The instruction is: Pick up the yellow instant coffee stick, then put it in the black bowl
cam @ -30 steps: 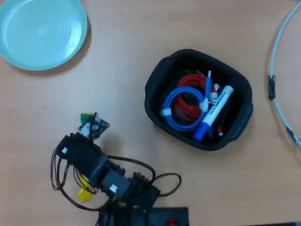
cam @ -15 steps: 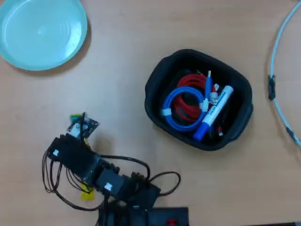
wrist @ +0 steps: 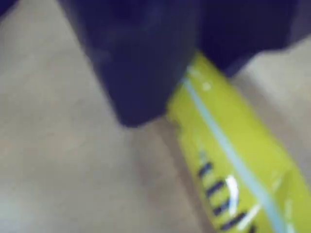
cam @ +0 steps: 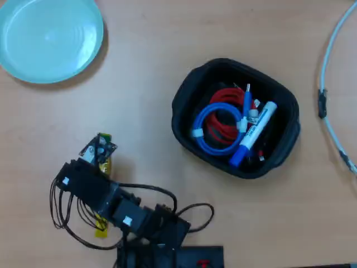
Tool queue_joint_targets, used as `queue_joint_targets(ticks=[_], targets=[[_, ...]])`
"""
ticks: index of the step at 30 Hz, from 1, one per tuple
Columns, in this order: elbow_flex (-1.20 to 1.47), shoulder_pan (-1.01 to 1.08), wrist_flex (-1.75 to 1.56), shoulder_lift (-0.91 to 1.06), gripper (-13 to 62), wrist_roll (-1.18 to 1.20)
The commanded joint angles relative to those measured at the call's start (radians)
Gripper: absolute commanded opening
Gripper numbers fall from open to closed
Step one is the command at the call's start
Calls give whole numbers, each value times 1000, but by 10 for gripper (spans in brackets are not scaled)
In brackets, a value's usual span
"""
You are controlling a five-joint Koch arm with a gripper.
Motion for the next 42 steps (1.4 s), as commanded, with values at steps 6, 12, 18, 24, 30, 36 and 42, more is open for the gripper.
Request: queue_joint_targets(ticks=[6, 12, 18, 24, 30, 36, 42], targets=[[-51, 5, -2, 9, -80, 87], [-100, 54, 12, 15, -80, 181], [-278, 67, 124, 87, -80, 261], [-457, 71, 204, 86, -80, 390], [-499, 160, 261, 129, -79, 390], [-512, 336, 221, 218, -78, 399], [-522, 534, 92, 218, -78, 400]])
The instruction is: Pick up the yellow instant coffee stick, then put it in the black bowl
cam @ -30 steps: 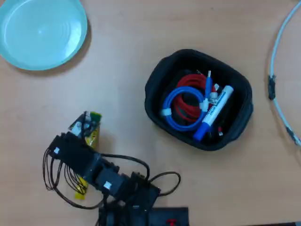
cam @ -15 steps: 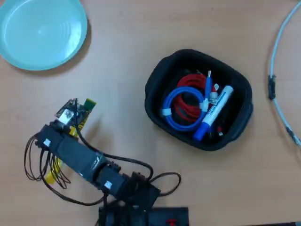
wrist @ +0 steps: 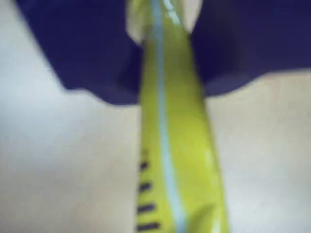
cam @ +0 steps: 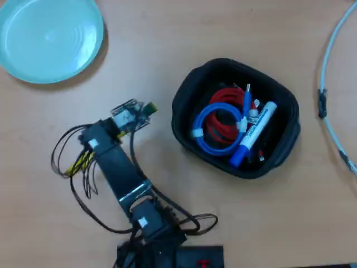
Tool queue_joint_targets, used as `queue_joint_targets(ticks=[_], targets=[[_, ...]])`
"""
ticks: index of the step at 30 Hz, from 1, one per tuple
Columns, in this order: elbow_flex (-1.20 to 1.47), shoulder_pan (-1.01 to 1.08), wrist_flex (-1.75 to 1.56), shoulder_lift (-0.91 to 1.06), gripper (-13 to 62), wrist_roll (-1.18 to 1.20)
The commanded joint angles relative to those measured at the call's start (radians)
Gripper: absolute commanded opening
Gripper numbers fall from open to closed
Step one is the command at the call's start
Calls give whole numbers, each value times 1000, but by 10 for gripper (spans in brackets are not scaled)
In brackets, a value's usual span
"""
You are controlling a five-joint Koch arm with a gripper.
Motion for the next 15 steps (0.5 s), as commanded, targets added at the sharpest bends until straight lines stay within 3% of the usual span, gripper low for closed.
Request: queue_joint_targets(ticks=[1, 15], targets=[[-126, 58, -109, 58, -78, 18], [-123, 380, -400, 89, -78, 12]])
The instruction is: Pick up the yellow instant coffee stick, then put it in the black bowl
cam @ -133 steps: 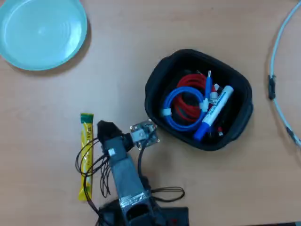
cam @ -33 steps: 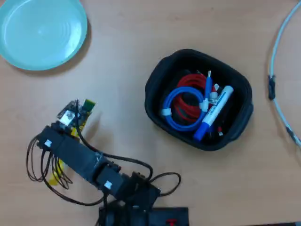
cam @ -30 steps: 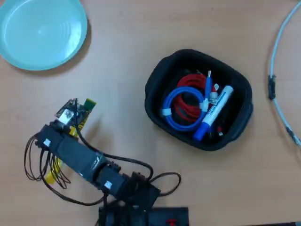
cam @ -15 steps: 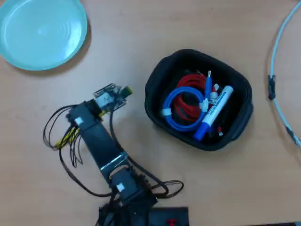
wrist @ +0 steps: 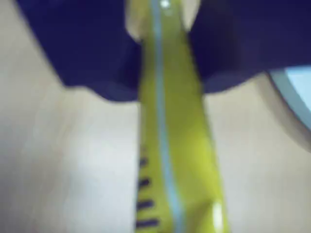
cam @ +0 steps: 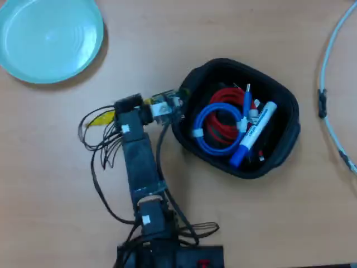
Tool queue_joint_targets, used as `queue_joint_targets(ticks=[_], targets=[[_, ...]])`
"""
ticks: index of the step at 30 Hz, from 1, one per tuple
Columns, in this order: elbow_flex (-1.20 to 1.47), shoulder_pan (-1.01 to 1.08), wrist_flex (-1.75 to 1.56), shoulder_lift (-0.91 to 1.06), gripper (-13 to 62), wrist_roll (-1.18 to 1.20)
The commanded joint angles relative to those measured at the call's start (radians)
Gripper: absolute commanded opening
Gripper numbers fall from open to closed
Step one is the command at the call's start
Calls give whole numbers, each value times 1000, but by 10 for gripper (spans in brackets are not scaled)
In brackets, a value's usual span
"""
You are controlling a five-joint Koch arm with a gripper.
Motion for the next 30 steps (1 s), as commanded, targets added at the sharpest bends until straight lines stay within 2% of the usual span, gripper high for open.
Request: queue_joint_targets(ticks=[1, 16, 30], targets=[[-123, 60, -84, 67, -78, 15], [-126, 477, -199, 69, -78, 14], [-115, 744, -245, 54, -78, 15]])
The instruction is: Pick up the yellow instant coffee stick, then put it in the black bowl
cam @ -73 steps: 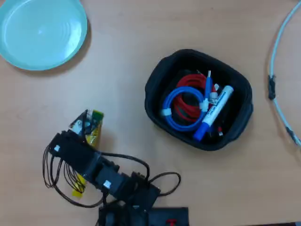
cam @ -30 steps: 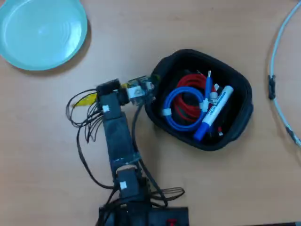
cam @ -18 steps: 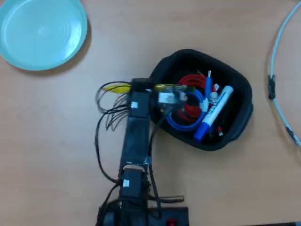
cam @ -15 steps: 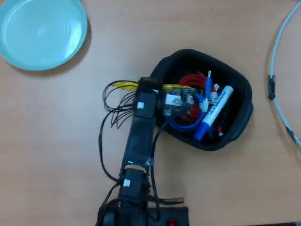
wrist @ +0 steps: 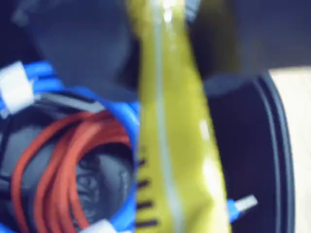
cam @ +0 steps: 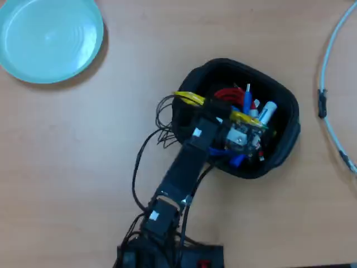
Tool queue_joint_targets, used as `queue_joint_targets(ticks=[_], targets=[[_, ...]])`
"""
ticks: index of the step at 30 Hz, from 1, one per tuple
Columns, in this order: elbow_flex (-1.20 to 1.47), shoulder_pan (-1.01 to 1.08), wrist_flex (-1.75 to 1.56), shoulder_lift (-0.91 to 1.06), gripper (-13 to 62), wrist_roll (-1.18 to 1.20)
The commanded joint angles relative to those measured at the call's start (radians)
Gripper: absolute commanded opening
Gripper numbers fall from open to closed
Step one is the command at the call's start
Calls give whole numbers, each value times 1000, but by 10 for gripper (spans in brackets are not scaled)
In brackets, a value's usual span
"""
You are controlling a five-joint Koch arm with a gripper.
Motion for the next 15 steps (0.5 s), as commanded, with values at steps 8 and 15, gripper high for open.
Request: queue_joint_targets(ticks=[8, 15], targets=[[-129, 71, -129, -41, -79, 2], [-121, 86, -150, -161, -78, 2]])
